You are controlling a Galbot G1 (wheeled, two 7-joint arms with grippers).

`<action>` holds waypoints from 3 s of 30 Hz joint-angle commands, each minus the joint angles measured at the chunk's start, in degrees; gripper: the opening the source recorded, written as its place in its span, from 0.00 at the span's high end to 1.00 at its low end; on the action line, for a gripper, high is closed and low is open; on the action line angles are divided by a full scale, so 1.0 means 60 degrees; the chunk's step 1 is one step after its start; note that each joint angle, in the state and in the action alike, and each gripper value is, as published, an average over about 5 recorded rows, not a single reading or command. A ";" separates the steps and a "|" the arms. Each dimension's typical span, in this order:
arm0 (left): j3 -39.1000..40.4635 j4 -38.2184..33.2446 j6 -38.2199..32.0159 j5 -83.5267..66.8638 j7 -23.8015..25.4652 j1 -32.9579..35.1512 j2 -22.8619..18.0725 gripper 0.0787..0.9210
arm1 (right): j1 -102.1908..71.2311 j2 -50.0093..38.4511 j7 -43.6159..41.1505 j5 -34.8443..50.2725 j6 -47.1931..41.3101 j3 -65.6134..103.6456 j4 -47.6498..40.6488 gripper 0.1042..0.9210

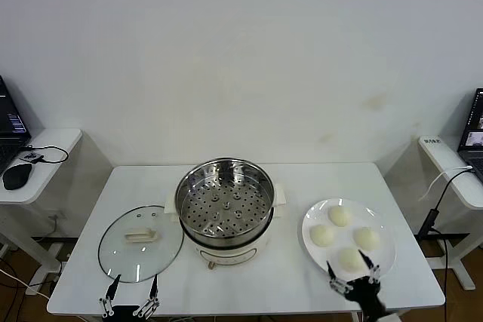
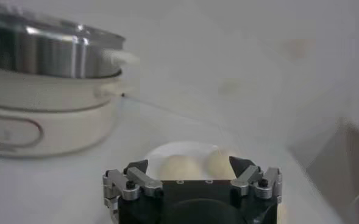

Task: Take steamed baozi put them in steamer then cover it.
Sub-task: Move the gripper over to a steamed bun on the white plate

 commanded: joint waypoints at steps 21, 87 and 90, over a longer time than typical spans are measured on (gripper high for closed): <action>-0.0062 0.0118 -0.0236 0.0994 -0.0062 -0.0118 -0.0015 0.12 | 0.9506 -0.8730 -0.6797 0.0090 -0.2228 -0.5986 -0.3849 0.12; -0.0613 0.0482 -0.0503 0.1188 -0.0118 -0.0283 0.0149 0.12 | 1.5256 -0.4669 -0.7824 -0.0486 -0.2889 -1.3876 -0.8257 0.35; -0.0594 0.0483 -0.0513 0.1191 -0.0134 -0.0283 0.0143 0.12 | 1.5226 -0.4731 -0.7846 -0.0509 -0.2872 -1.3868 -0.8216 0.38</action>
